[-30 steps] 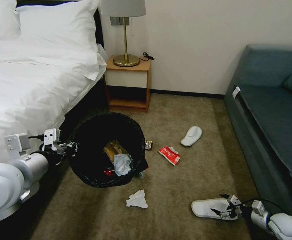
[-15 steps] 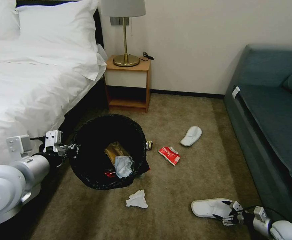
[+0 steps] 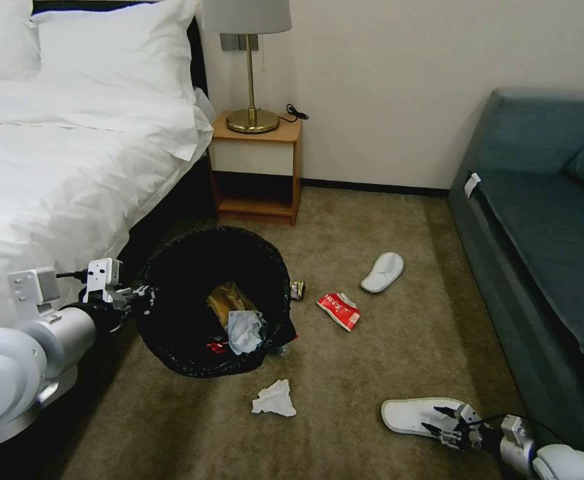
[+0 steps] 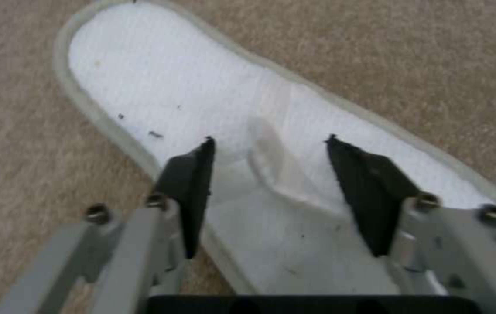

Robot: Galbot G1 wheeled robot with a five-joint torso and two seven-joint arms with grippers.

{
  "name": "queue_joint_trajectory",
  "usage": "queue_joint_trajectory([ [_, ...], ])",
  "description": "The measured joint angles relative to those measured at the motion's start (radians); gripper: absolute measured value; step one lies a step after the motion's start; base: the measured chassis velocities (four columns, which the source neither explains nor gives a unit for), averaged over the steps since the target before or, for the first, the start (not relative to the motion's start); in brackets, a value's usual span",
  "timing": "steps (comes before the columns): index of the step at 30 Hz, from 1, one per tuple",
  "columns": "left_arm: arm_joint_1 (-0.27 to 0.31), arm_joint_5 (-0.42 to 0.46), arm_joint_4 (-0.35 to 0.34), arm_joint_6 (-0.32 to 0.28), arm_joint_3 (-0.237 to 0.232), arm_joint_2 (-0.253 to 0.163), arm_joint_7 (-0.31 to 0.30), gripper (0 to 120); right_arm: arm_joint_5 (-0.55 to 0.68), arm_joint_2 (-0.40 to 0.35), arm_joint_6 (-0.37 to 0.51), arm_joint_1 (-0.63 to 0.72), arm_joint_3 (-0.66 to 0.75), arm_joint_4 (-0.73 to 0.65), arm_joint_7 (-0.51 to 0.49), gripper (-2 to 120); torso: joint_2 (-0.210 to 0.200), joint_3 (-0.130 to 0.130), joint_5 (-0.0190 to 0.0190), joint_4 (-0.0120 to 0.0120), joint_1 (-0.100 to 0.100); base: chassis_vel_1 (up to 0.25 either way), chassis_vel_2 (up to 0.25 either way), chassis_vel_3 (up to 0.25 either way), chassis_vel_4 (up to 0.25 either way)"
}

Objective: Pick up the trash bin, then pick up the garbage on the floor and place it into the trash bin.

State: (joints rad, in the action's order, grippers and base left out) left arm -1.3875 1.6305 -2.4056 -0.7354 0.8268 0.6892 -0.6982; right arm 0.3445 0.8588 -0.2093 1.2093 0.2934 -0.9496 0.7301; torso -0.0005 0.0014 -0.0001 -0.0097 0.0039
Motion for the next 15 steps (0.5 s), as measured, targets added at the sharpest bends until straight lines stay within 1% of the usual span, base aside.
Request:
queue_joint_trajectory([
  [1, 0.0, 0.0, 0.0, 0.0, 0.0, 0.0, 0.0, 2, 0.0, 0.0, 0.0, 0.0, 0.0, 0.0, 0.0, 48, 0.0, 0.0, 0.0, 0.0, 0.0, 0.0, 0.0, 0.0, 0.0],
  [3, 0.001, 0.003, 0.0, 0.0, 0.0, 0.0, -0.002, 2, 0.025, 0.003, 0.002, 0.0, -0.001, 0.001, -0.007, 37, 0.0, 0.0, 0.0, -0.0001, 0.0, 0.0, 0.0, 0.0, 0.0],
  [4, 0.001, 0.003, 0.0, 0.0, 0.0, 0.0, -0.002, 2, 0.025, 0.003, 0.002, 0.0, -0.001, 0.001, -0.007, 37, 0.0, 0.0, 0.0, -0.0001, 0.0, 0.0, 0.0, 0.0, 0.0],
  [5, 0.001, 0.005, 0.001, 0.0, 0.0, -0.001, -0.005, 2, 0.028, 0.004, 0.002, 0.001, -0.001, 0.0, -0.008, 33, 0.0, 0.0, 0.0, 0.0, 0.0, 0.0, 0.0, 0.0, 0.0],
  [6, 0.002, 0.007, 0.002, 0.0, 0.0, -0.002, -0.009, 2, 0.032, 0.005, 0.003, 0.006, 0.0, -0.007, -0.009, 28, 0.0, 0.0, 0.0, 0.0, 0.0, 0.0, 0.0, 0.0, 0.0],
  [7, 0.002, 0.007, 0.002, 0.0, 0.0, -0.002, -0.009, 2, 0.032, 0.005, 0.003, 0.006, 0.0, -0.007, -0.009, 28, 0.0, 0.0, 0.0, 0.0, 0.0, 0.0, 0.0, 0.0, 0.0],
  [8, 0.003, 0.009, 0.003, 0.0, 0.0, -0.004, -0.01, 2, 0.033, 0.008, 0.004, 0.009, 0.002, -0.012, -0.011, 19, 0.0, 0.0, -0.0001, 0.0, 0.0, 0.0, 0.0, 0.0, 0.0],
  [9, 0.005, 0.011, 0.004, 0.0, 0.0, -0.006, -0.01, 2, 0.033, 0.01, 0.004, 0.009, 0.003, -0.014, -0.012, 16, 0.0, 0.0, -0.0001, -0.0001, 0.0, 0.0, 0.0, 0.0, 0.0],
  [10, 0.005, 0.011, 0.004, 0.0, 0.0, -0.006, -0.01, 2, 0.033, 0.01, 0.004, 0.009, 0.003, -0.014, -0.012, 16, 0.0, 0.0, -0.0001, -0.0001, 0.0, 0.0, 0.0, 0.0, 0.0],
  [11, 0.008, 0.014, 0.004, 0.0, 0.001, -0.011, -0.01, 2, 0.033, 0.014, 0.004, 0.009, 0.004, -0.016, -0.017, 7, 0.0, 0.0, 0.0001, -0.0001, 0.0, 0.0, 0.0, 0.0, 0.0],
  [12, 0.011, 0.016, 0.005, 0.0, 0.001, -0.014, -0.009, 2, 0.033, 0.017, 0.004, 0.008, 0.004, -0.017, -0.022, 4, 0.0, 0.0, 0.0, -0.0001, 0.0, 0.0, 0.0, 0.0, 0.0],
  [13, 0.011, 0.016, 0.005, 0.0, 0.001, -0.014, -0.009, 2, 0.033, 0.017, 0.004, 0.008, 0.004, -0.017, -0.022, 4, 0.0, 0.0, 0.0, -0.0001, 0.0, 0.0, 0.0, 0.0, 0.0],
  [14, 0.012, 0.017, 0.006, 0.0, 0.001, -0.016, -0.009, 2, 0.033, 0.018, 0.004, 0.006, 0.005, -0.018, -0.027, 0, 0.0, 0.0, 0.0001, -0.0001, 0.0, 0.0, 0.0, 0.0, 0.0],
  [15, 0.013, 0.018, 0.006, 0.0, 0.002, -0.017, -0.009, 2, 0.035, 0.019, 0.004, 0.005, 0.005, -0.021, -0.033, 0, 0.0, 0.0, 0.0, -0.0001, 0.0, 0.0, 0.0, 0.0, 0.0],
])
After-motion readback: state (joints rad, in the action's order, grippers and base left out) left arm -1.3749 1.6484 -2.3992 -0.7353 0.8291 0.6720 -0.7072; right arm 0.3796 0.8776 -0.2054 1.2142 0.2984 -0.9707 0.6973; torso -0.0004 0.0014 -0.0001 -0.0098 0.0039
